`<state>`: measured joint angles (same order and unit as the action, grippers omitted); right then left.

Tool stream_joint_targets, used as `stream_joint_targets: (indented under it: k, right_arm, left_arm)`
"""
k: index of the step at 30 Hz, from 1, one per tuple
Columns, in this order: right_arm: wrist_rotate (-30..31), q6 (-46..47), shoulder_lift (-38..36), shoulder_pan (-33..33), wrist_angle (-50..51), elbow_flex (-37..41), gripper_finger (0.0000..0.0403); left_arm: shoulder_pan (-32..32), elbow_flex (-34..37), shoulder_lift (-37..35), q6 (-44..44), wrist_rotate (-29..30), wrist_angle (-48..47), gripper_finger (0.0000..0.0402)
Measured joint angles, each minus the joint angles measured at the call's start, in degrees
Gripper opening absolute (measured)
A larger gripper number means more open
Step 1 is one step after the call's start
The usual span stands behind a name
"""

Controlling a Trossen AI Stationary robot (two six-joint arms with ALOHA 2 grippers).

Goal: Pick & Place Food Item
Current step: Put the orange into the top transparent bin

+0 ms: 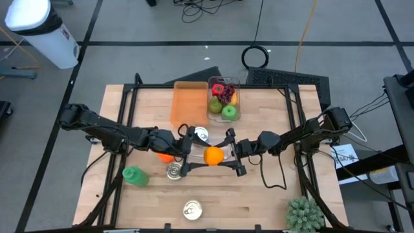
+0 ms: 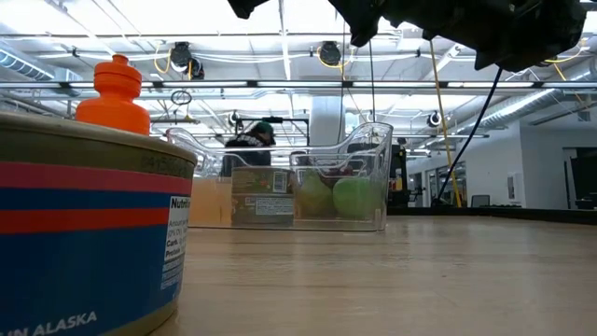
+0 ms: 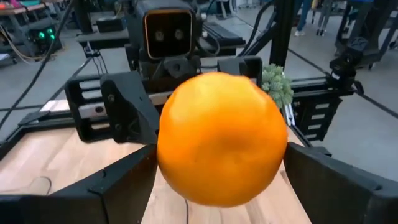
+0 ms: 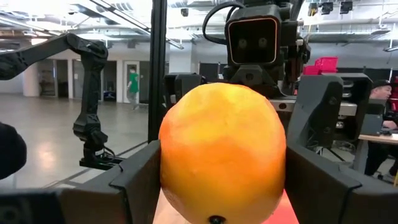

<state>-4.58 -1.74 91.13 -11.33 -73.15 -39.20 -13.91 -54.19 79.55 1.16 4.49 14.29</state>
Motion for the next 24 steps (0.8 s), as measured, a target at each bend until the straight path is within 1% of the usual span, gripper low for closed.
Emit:
stream_joint_targets:
  k: [9,11,14,15,20,22,24]
  right_arm:
    - [-0.16,0.09,0.09,-0.06,0.29,0.17,0.0269]
    - [-0.30,0.13,0.09,-0.11,0.53,0.26,0.0269]
    - [-0.63,0.64,0.09,-0.11,0.90,0.26,0.0270]
    - [-0.58,0.65,0.09,-0.11,0.88,0.26,0.0278]
    - [-0.43,2.00,-0.03,-0.13,2.13,0.26,0.0347]
    - [-0.22,2.40,-1.18,-0.13,3.44,0.56,0.0365]
    - [0.51,2.68,-2.80,0.08,4.11,1.16,0.0375]
  left_arm:
    - [0.37,-0.07,2.00,0.26,-2.04,2.91,0.0346]
    - [0.34,-0.07,2.51,0.67,-2.59,3.20,0.0328]
    - [0.45,-0.07,2.78,0.64,-2.96,3.36,0.0283]
    - [0.56,-0.07,2.78,0.59,-3.08,3.36,0.0271]
    - [0.68,-0.07,2.78,-0.12,-2.96,3.00,0.0270]
    - [0.74,-0.07,2.19,-0.24,-2.60,1.88,0.0270]
    - [0.83,-0.15,1.93,-0.41,-1.06,1.63,0.0270]
